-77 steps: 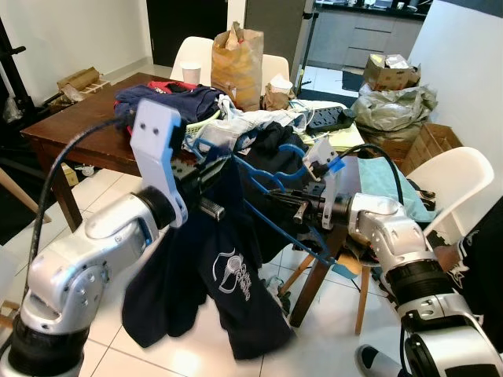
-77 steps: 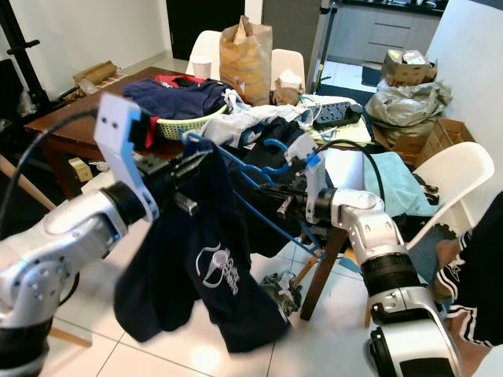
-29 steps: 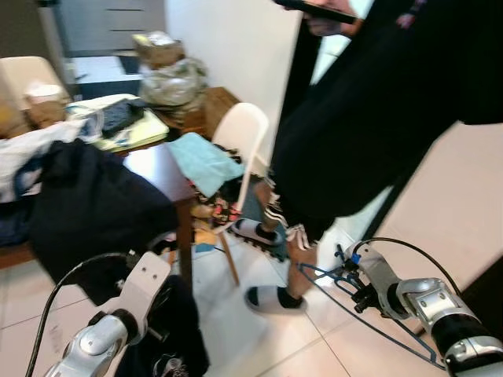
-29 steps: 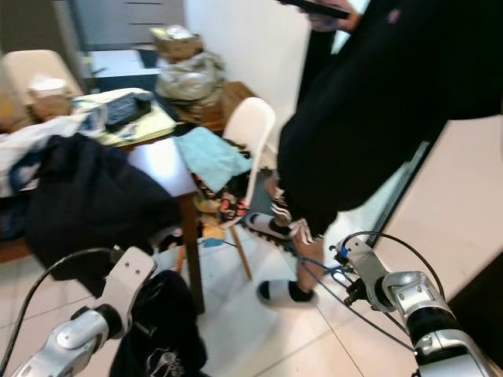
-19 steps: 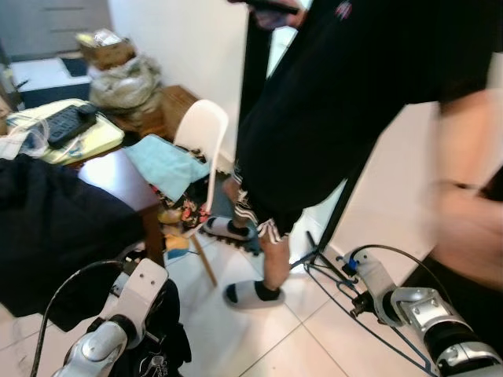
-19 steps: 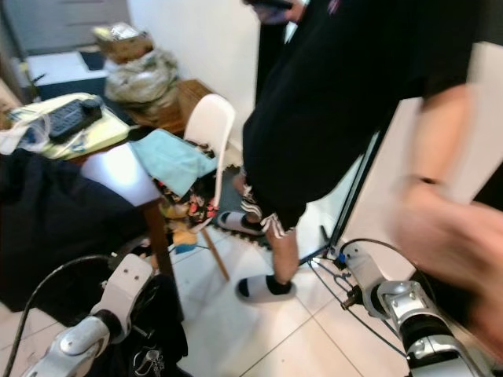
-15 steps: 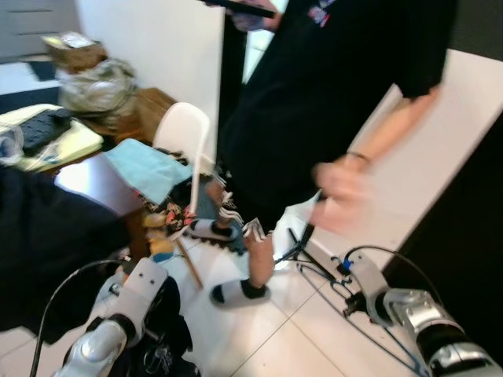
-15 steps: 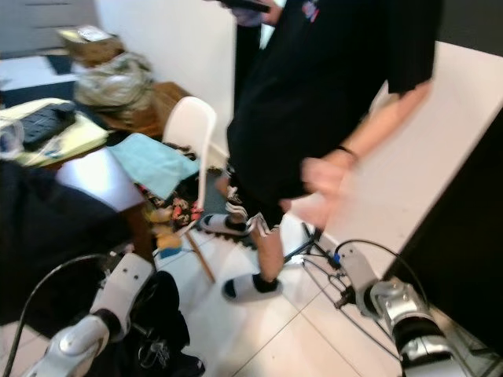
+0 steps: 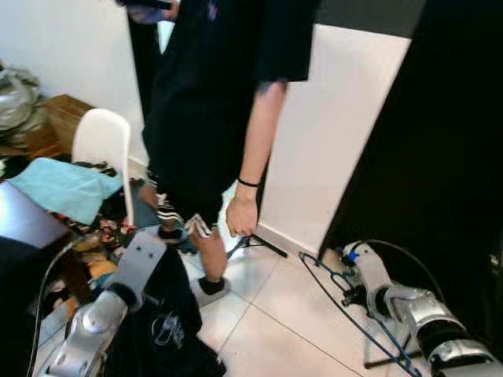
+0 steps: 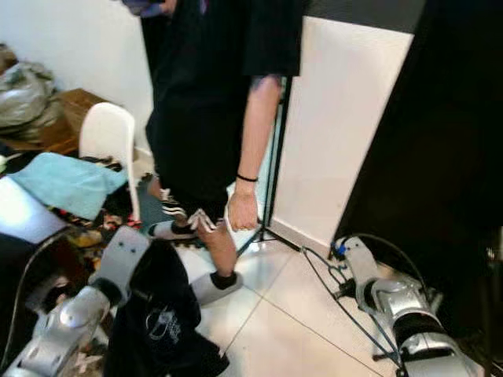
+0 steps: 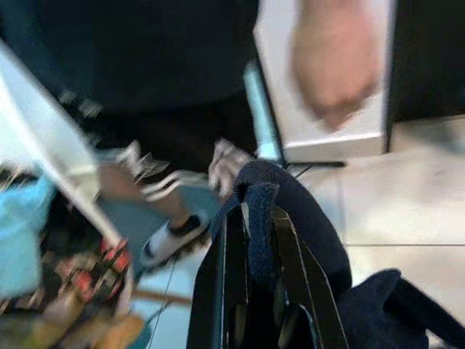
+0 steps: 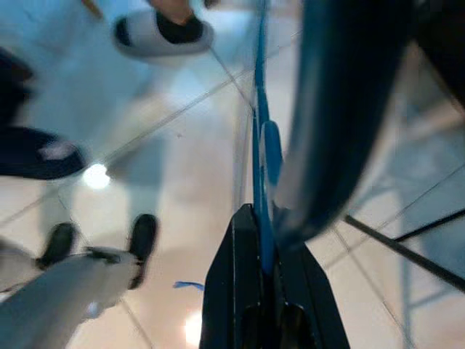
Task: Hang hanger
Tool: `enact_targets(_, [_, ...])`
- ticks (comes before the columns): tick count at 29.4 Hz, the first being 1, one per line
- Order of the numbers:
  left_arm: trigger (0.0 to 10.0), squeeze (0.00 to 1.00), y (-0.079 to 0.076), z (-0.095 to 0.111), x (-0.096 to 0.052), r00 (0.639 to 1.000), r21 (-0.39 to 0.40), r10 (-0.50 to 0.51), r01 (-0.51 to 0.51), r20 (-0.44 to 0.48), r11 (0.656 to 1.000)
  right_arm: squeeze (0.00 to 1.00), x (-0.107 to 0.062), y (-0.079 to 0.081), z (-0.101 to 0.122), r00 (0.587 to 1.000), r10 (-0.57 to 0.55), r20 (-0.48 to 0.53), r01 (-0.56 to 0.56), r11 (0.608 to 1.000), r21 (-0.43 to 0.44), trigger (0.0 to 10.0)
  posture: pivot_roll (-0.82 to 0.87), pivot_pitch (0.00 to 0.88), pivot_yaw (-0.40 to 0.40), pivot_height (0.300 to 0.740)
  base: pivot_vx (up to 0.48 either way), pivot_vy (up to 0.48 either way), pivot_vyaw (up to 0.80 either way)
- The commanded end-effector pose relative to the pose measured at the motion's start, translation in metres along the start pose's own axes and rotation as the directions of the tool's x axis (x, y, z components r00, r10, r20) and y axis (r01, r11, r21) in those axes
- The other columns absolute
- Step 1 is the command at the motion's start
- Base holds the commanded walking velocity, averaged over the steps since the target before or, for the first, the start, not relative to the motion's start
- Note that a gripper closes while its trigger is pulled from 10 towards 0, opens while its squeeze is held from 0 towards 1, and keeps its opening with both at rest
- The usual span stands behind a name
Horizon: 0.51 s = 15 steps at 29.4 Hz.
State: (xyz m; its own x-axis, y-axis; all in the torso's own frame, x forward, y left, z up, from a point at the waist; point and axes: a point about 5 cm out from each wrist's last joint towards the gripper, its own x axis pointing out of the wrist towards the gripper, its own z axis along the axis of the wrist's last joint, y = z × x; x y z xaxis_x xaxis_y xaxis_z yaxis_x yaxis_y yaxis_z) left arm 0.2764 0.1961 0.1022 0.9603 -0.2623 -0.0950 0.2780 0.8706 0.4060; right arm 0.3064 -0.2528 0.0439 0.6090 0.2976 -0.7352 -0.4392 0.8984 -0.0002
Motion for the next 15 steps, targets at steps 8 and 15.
enact_targets(8, [10.0, 0.0, 0.006, 0.052, 0.015, 0.959, 0.172, -0.175, 0.138, 0.225, 0.975, 0.0, -0.032, -0.025, 0.006, 0.992, 0.12, 0.038, -0.117, 0.99, -0.074, 10.0, -0.02, 0.0, -0.057, 0.74, 0.0, 0.0, -0.76])
enact_targets(15, [10.0, 0.0, 0.024, 0.09, 0.03, 0.925, 0.215, -0.165, 0.093, 0.343, 0.972, 0.0, -0.059, -0.031, 0.032, 0.954, 0.228, 0.194, -0.216, 0.973, -0.08, 10.0, -0.06, 0.0, -0.035, 0.74, 0.0, 0.0, -0.76])
